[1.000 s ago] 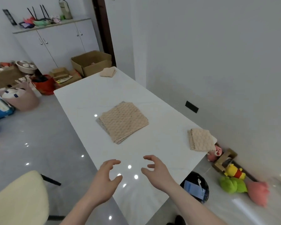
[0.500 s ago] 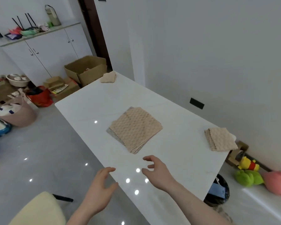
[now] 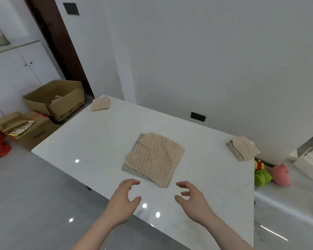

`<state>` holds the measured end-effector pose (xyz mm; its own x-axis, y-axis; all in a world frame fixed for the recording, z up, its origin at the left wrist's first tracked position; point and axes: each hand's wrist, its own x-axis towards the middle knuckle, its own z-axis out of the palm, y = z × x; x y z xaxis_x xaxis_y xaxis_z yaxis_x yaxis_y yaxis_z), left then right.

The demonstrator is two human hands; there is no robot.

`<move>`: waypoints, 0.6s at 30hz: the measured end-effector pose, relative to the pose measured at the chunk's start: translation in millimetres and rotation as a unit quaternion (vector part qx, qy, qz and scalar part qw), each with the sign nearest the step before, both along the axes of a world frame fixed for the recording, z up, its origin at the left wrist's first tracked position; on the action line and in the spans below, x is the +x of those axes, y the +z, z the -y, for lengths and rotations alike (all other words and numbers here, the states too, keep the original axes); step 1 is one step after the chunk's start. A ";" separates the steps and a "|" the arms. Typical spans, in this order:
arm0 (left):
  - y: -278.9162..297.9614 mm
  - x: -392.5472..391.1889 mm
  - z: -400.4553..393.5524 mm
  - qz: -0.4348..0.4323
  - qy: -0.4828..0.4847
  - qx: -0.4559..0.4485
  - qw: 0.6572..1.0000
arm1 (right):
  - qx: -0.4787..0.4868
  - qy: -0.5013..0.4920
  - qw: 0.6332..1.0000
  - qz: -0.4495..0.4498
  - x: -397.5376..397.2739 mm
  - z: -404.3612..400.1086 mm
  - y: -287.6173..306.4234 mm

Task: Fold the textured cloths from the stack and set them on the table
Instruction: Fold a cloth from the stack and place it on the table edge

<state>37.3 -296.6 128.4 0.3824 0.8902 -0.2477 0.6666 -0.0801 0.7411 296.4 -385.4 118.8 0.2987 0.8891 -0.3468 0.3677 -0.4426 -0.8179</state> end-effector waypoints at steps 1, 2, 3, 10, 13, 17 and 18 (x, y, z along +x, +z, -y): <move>3.5 -4.1 -7.9 -0.002 -0.013 0.005 1.000 | 0.005 -0.004 1.000 0.002 -8.8 -0.7 1.5; 7.5 -7.7 -14.7 -0.001 -0.022 0.007 1.000 | 0.010 -0.009 1.000 0.003 -17.0 -1.7 3.1; 11.1 -10.2 -20.5 0.001 -0.029 0.010 1.000 | 0.015 -0.016 1.000 0.004 -24.1 -2.4 5.8; 19.0 -27.0 -35.1 0.017 -0.049 0.045 0.998 | 0.036 -0.027 0.999 0.007 -41.6 -15.9 6.3; 12.8 -47.7 -39.5 -0.011 -0.060 0.037 0.997 | 0.019 -0.025 0.999 0.009 -59.4 -21.8 -4.1; 8.2 -63.4 -63.9 -0.026 -0.072 0.021 0.997 | 0.009 -0.025 1.000 0.008 -79.3 -29.3 -7.5; 6.8 -66.0 -73.7 -0.031 -0.082 0.019 0.996 | 0.007 -0.033 0.999 0.010 -82.6 -32.9 -8.5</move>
